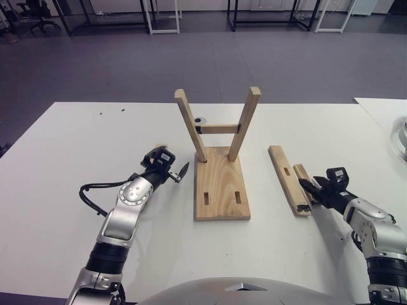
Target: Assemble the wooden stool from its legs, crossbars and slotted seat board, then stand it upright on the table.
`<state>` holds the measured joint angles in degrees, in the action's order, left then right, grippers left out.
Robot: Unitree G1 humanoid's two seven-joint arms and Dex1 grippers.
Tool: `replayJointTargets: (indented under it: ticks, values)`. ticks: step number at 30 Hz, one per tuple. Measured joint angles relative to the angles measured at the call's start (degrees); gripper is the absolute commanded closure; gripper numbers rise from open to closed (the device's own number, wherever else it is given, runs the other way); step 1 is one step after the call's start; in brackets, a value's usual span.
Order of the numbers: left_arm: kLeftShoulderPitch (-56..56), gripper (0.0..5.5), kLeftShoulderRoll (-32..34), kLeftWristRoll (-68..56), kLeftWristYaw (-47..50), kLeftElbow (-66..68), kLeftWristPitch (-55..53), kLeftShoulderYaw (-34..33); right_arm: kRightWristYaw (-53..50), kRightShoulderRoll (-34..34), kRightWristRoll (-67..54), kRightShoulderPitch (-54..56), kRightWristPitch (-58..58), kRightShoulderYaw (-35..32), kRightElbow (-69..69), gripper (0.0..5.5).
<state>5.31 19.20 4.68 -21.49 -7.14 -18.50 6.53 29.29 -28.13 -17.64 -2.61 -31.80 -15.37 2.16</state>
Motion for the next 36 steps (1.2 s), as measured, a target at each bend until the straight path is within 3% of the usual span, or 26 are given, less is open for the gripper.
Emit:
replayJointTargets:
  ticks: [5,8,12,15,19,23,36]
  values:
    - [-0.11,0.5,-1.27,-1.79,0.0,-4.7,-2.54,-0.35,-2.39,-0.03,1.6,-2.34,-1.23,2.05,-3.48,4.19]
    - [0.07,0.5,-3.73,-6.53,-0.37,-8.88,-5.93,-2.31,-3.31,0.34,1.72,-2.14,-0.48,2.06,-3.23,4.19]
    - [3.98,0.5,-14.36,-28.53,0.03,-18.26,-15.7,-9.14,-4.85,1.74,1.57,0.35,3.98,0.56,-5.27,4.19]
    - [7.24,0.5,-21.36,-46.28,4.26,-20.53,-21.97,-14.03,-3.49,1.75,-1.91,5.1,6.12,0.77,-16.64,4.19]
    - [17.01,0.5,-25.99,-64.23,12.2,-18.26,-25.83,-18.59,-1.33,2.18,-4.92,15.54,8.45,9.3,-36.78,4.19]
    - [23.79,1.29,-26.28,-70.2,15.85,-14.66,-26.13,-18.97,-1.46,3.44,-4.88,19.79,7.12,16.5,-42.34,4.19]
    - [23.55,3.53,-24.01,-72.72,18.17,-16.61,-24.56,-15.0,-2.71,3.8,2.07,22.03,8.04,21.92,-39.4,4.19]
